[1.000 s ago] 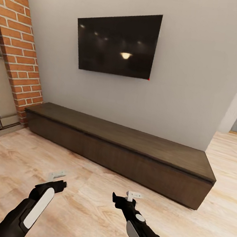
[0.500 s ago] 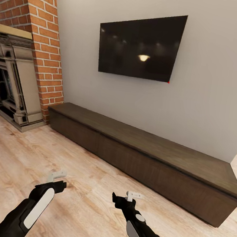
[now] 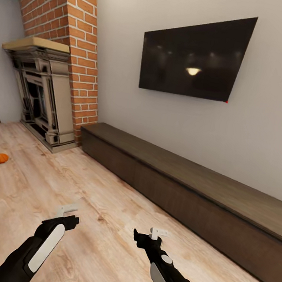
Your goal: Place each of the two pumpkins and all three candles from the living room inside a cabinet in the living room (use any cabinet), then make sure every cabinet is closed, and position the cauldron so it is next to a table in the living room.
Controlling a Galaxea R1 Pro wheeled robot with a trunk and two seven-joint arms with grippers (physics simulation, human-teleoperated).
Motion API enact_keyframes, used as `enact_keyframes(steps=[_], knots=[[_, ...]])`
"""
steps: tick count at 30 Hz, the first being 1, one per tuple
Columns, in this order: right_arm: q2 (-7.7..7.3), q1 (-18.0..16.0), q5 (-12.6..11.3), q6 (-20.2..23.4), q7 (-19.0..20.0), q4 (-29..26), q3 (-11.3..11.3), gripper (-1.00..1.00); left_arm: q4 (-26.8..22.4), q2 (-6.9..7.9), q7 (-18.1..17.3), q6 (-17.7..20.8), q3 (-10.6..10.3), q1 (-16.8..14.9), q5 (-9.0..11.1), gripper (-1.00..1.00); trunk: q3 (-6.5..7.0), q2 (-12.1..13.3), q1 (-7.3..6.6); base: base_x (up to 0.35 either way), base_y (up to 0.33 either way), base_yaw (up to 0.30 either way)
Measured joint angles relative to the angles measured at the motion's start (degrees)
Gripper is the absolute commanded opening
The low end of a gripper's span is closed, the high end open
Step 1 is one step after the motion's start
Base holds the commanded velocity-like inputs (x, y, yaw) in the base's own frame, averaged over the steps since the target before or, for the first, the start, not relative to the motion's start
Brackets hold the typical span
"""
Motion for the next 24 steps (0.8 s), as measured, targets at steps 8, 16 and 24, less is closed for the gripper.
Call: enact_keyframes(steps=[8,16,24], knots=[[0.0,0.0,0.1,0.0,0.1,0.0,0.0,1.0,0.0,0.0,0.0,0.0,0.0,0.0,0.0,1.0,0.0,0.0,0.0,0.0,0.0,0.292],[0.0,0.0,0.1,0.0,0.1,0.0,0.0,1.0,0.0,0.04,0.0,0.0,0.0,0.0,0.1,1.0,0.0,0.0,0.0,0.0,0.0,0.292],[0.0,0.0,0.1,0.0,0.1,0.0,0.0,1.0,0.0,0.08,0.0,0.0,0.0,0.0,0.1,1.0,0.0,0.0,0.0,0.0,0.0,0.292]])
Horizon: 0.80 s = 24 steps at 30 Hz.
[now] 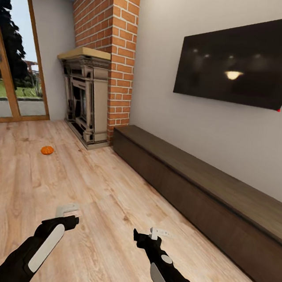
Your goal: Place each of the two pumpkins and all three candles from the living room inside a cabinet in the living room (use any cabinet), then make sure every cabinet is closed, and position the cauldron so it is next to a table in the living room.
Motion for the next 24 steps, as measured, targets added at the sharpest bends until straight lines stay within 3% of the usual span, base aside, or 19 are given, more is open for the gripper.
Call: enact_keyframes(steps=[24], knots=[[0.0,0.0,0.1,-1.6,0.0,0.0,0.1,1.0,0.0,0.04,0.0,0.0,0.1,0.0,0.0,1.0,0.0,0.0,0.0,0.0,0.0,0.292]])
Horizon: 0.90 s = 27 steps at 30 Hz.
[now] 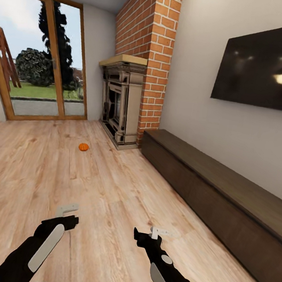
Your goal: Place each of the two pumpkins and all three candles from the living room inside a cabinet in the living room (use any cabinet), then make sure every cabinet is closed, and position the cauldron so it is next to a table in the living room.
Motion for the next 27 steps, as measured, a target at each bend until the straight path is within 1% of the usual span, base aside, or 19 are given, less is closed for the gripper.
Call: enact_keyframes(steps=[20,23,27], knots=[[0.0,0.0,0.1,-0.1,0.1,0.0,0.0,1.0,0.0,0.05,0.0,0.0,0.0,0.0,0.0,1.0,0.0,0.0,0.0,0.0,0.0,0.293],[0.0,0.0,0.1,-0.3,0.2,0.0,0.1,1.0,0.0,0.05,0.0,0.0,0.0,0.0,0.0,1.0,0.0,0.0,-0.01,0.112,0.034,0.293],[-0.06,0.0,0.2,-2.0,0.3,-0.1,0.2,1.0,0.0,0.05,0.0,0.0,0.0,0.0,-0.1,1.0,0.0,0.0,-0.03,0.251,0.101,0.293]])
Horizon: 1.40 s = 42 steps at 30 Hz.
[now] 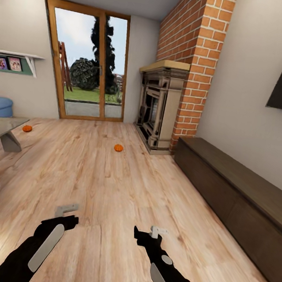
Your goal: Place each of the two pumpkins and all three candles from the living room inside a cabinet in the living room (use any cabinet), then make sure every cabinet is closed, and position the cauldron so it is next to a table in the living room.
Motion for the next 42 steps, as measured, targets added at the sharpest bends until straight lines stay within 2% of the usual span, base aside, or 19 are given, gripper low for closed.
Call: enact_keyframes(steps=[25,42], knots=[[-0.03,0.0,0.0,-0.9,0.0,0.0,0.1,1.0,0.0,0.0,0.0,-0.1,0.0,0.0,0.0,1.0,0.0,0.0,-0.01,0.325,0.023,0.287],[-0.03,0.0,0.0,-0.9,0.0,0.0,0.1,1.0,0.0,0.0,-0.1,-0.1,0.0,0.0,0.1,1.0,0.0,0.0,-0.01,0.334,0.0,0.019]])
